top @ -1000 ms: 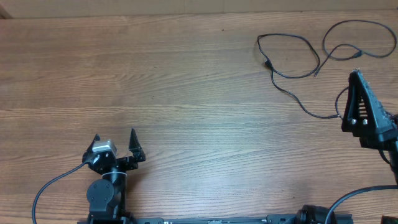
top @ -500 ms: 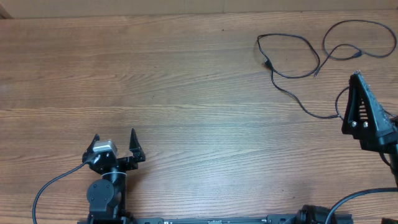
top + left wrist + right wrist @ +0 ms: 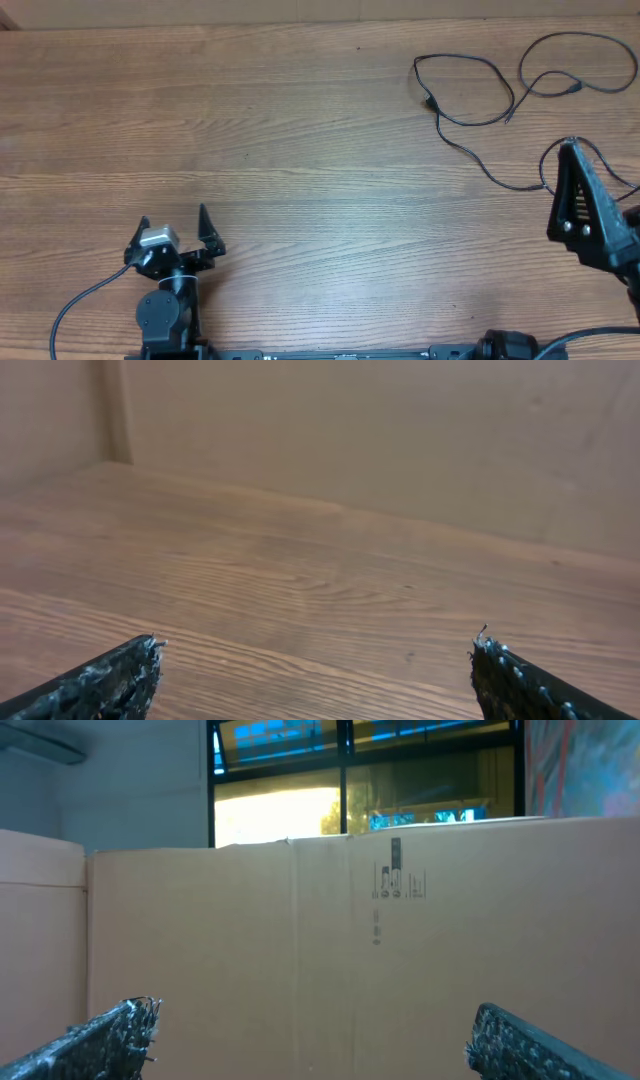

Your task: Untangle cables

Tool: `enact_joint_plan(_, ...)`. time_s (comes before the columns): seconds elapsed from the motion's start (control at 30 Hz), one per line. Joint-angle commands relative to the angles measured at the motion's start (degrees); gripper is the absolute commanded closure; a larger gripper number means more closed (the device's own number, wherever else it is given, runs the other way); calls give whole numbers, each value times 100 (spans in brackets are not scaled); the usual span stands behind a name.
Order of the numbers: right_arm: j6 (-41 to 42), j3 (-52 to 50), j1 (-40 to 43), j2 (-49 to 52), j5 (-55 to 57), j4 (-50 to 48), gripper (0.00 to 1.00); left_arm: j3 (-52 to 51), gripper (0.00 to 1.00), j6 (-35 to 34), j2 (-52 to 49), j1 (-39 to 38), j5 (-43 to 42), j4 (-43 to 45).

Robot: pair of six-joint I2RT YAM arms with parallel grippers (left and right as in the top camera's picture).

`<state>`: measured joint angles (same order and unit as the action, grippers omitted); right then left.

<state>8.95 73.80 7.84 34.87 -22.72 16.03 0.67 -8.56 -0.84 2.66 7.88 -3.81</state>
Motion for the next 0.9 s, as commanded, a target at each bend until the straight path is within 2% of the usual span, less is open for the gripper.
enact_joint_plan(0.0, -9, -26, -164, -57, 13, -22, 0, -46, 1, 109, 70, 186, -46, 24)
enact_joint_plan(0.87, -11, -24, -293, -151, 13, -125, 0, -39, 1, 92, 63, 184, -109, 17)
